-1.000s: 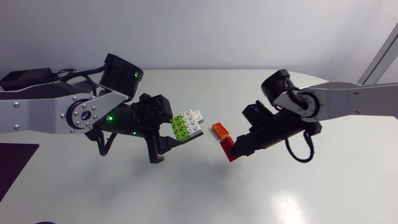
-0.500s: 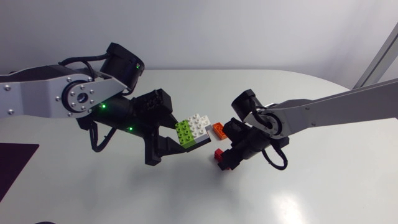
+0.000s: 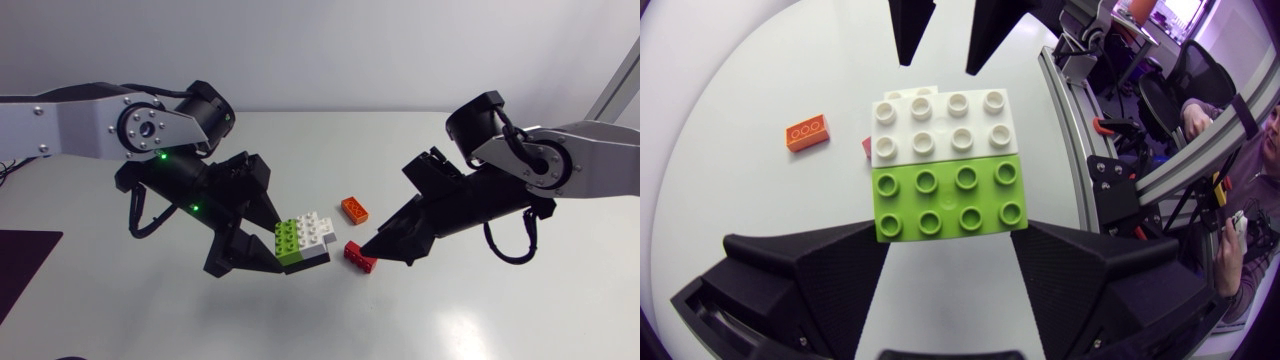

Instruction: Disassemble duplo

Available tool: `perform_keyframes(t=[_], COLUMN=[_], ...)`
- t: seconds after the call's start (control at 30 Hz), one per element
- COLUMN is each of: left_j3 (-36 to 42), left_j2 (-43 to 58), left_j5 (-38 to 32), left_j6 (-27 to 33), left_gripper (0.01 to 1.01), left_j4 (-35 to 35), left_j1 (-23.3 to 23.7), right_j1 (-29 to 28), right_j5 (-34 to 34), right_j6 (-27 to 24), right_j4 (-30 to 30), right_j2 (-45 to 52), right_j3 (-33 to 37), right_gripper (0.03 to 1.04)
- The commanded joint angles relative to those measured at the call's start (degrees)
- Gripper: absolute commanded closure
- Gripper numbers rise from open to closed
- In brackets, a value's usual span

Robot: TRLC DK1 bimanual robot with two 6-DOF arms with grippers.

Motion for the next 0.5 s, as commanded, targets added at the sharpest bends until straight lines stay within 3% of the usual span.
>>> perform_keyframes(t=[0.0, 0.13, 0.3, 0.47], left_j3=[3.1, 6.0, 10.3, 10.8], left_j2=[1.9, 3.6, 6.3, 8.0], left_j5=[1.5, 3.5, 5.5, 5.5], left_j6=[3.8, 6.5, 10.7, 12.5], left_gripper=[0.533, 0.533, 0.541, 0.552], left_j4=[-2.2, -7.0, -14.5, -16.7], left_j1=[-0.1, -1.4, -2.5, -4.0], right_j1=[0.0, 1.2, 3.4, 4.4], right_j5=[-3.2, -6.4, -6.3, -6.1], right_j6=[-3.3, -5.8, -6.3, -6.4], right_j4=[-3.0, -4.8, -1.8, -1.0], right_j2=[0.1, 0.0, -1.1, -2.4], right_j3=[0.8, 1.6, 1.2, 1.5], right_gripper=[0.07, 0.07, 0.07, 0.07])
